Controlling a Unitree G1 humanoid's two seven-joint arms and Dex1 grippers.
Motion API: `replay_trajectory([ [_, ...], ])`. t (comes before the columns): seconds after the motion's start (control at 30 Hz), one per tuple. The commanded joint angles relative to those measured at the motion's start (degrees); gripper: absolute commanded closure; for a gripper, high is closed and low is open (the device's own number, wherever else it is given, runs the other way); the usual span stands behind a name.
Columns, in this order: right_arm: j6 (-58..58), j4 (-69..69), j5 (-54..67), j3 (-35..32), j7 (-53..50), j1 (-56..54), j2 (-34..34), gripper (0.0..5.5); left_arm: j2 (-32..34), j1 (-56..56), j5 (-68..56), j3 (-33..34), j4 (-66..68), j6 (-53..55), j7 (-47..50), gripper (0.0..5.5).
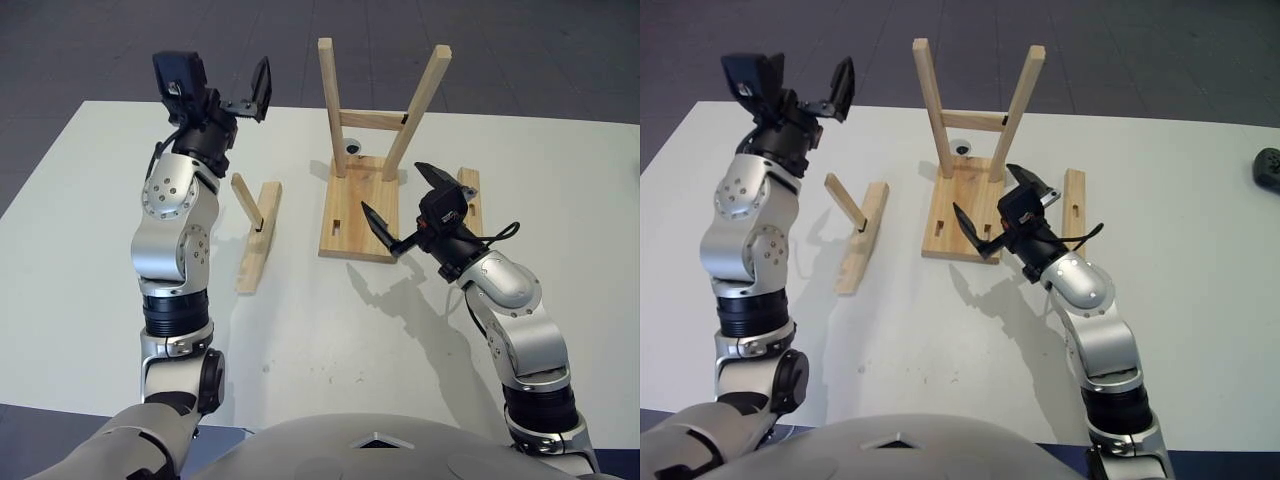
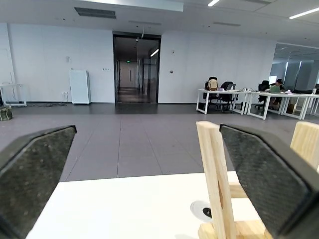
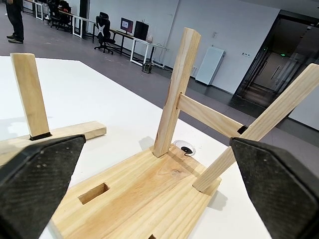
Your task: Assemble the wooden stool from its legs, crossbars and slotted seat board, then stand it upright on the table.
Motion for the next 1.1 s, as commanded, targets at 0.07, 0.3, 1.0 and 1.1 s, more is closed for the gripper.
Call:
replay_trajectory([
  [0.07,0.6,-0.5,0.0,-0.2,-0.1,0.0,-0.2,0.10,-3.4,4.1,-2.2,2.9,17.3,-0.3,-0.8,0.14],
  [0.3,0.4,0.1,0.3,-0.1,0.7,-0.4,-0.5,0.10,-3.2,5.4,-4.0,5.0,17.2,-1.0,-1.2,0.14],
  [1.0,-0.2,-1.8,-0.8,0.1,-1.3,3.9,0.1,0.10,10.4,17.3,-18.2,4.8,-31.0,41.4,7.1,0.14],
  [1.1,0.0,-2.2,-0.8,0.0,-1.6,4.1,0.0,0.10,9.1,20.7,-16.7,2.7,-30.2,43.8,8.1,0.14],
])
